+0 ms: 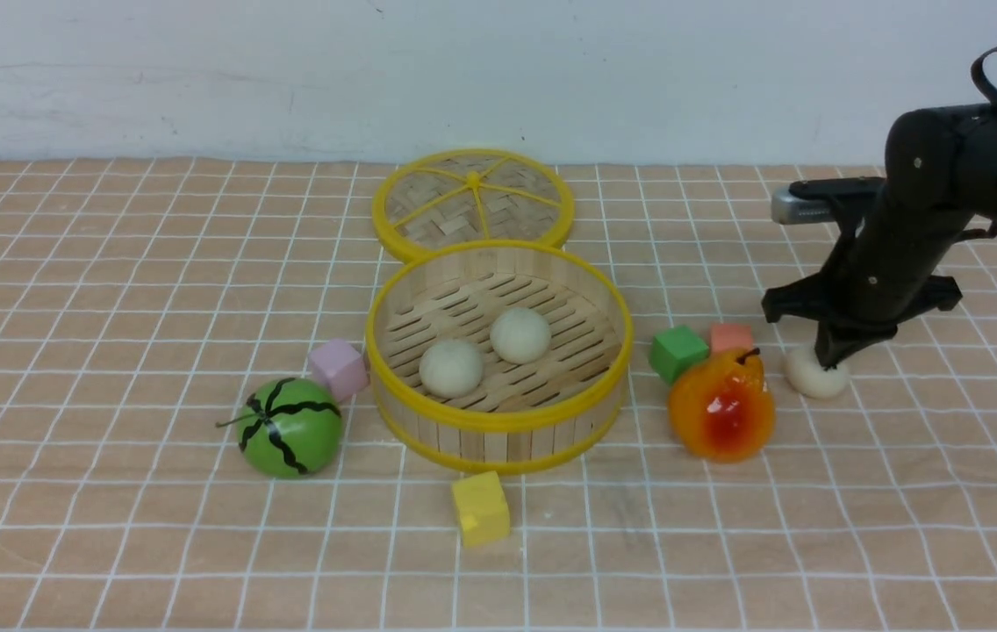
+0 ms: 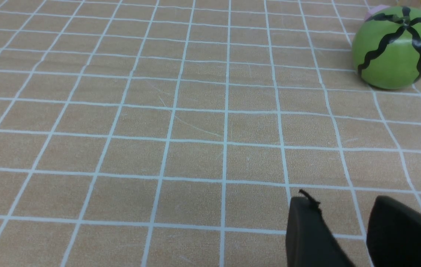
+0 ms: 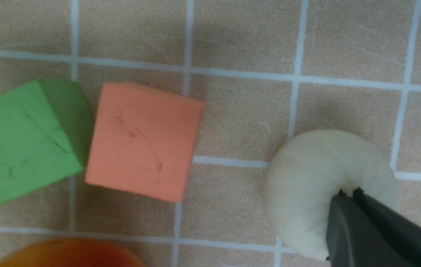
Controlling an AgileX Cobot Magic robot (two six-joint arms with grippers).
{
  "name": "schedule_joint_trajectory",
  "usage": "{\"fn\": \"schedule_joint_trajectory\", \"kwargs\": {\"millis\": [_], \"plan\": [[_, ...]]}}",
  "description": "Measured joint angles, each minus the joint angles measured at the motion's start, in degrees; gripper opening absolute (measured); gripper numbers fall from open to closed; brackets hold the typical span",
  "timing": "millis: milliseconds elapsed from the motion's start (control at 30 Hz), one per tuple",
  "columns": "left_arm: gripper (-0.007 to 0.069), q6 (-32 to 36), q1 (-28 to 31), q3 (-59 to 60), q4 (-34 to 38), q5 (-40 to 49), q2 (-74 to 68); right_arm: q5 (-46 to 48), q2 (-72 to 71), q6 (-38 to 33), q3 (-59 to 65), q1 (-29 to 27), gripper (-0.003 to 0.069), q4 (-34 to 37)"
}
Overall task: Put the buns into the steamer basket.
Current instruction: Use the right arm to grab a steamed stuffed bun
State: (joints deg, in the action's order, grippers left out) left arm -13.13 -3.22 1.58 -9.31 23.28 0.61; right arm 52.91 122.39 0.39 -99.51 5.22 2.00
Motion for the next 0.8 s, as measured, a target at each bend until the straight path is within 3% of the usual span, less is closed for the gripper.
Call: {"fn": "schedule_joint_trajectory", "kwargs": {"millis": [533, 800], "plan": [[0.0239, 0.0, 0.0, 0.0, 0.0, 0.0, 0.0, 0.85, -3.87, -1.01, -0.01, 0.0, 0.0003, 2.79], [0.0239, 0.0, 0.0, 0.0, 0.0, 0.0, 0.0, 0.58, -0.75, 2.33, -0.01, 0.0, 0.0209, -1.1]]}}
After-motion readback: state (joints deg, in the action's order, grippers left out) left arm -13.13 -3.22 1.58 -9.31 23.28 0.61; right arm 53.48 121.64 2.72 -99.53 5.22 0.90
